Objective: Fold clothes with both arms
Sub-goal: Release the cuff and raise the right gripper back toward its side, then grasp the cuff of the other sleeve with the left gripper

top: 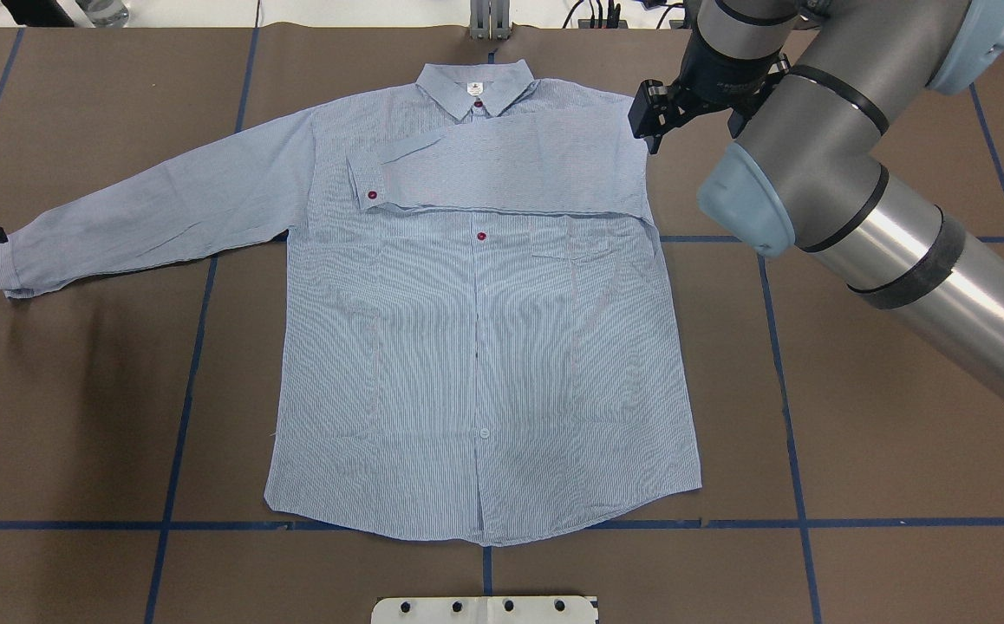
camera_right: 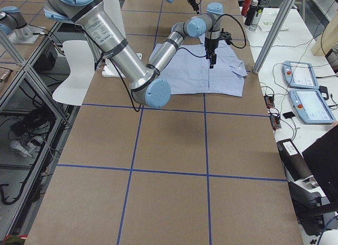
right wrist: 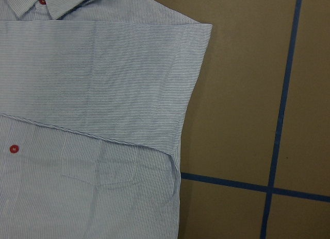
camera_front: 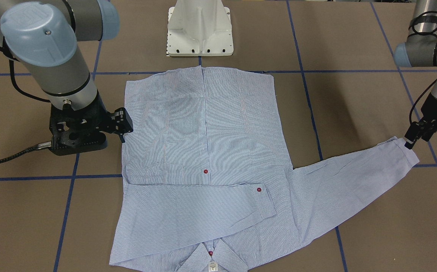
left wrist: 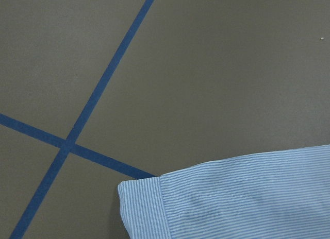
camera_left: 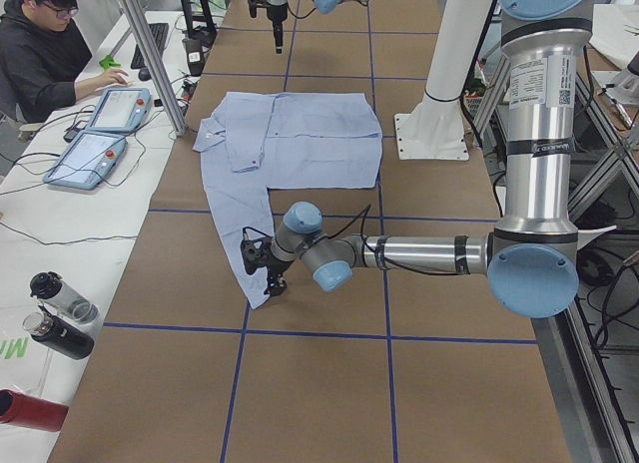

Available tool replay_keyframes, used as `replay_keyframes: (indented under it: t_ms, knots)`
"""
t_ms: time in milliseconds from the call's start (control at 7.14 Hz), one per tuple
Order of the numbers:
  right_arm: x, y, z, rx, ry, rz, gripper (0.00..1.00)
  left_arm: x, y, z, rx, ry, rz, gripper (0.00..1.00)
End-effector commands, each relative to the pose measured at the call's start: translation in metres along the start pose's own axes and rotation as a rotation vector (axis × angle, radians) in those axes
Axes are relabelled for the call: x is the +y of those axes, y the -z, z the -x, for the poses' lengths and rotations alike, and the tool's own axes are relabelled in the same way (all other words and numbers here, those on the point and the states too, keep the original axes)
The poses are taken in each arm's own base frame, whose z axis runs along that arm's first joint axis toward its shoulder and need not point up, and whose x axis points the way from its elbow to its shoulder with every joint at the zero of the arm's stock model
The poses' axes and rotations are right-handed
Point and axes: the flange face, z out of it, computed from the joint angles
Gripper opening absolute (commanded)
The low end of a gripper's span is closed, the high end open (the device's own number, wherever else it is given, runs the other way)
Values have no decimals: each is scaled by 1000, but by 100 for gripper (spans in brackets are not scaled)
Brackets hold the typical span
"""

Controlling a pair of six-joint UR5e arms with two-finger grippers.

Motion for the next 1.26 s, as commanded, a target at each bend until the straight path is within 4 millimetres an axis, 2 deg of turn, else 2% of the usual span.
replay_keyframes:
  t_ms: [0,280,420,1121]
  knots:
    - [2,-3,-1,0,2,1,100,4,-15,16,2,-6,-7,74]
    - [2,-4,0,-8,9,-10,100,10,-23,19,-12,-12,3,67]
    - [2,-5,1,-10,12,-12,100,17,-28,17,-15,-22,16,66]
    - [2,-7,2,-16,13,-20,100,21,-30,14,-15,-29,19,58]
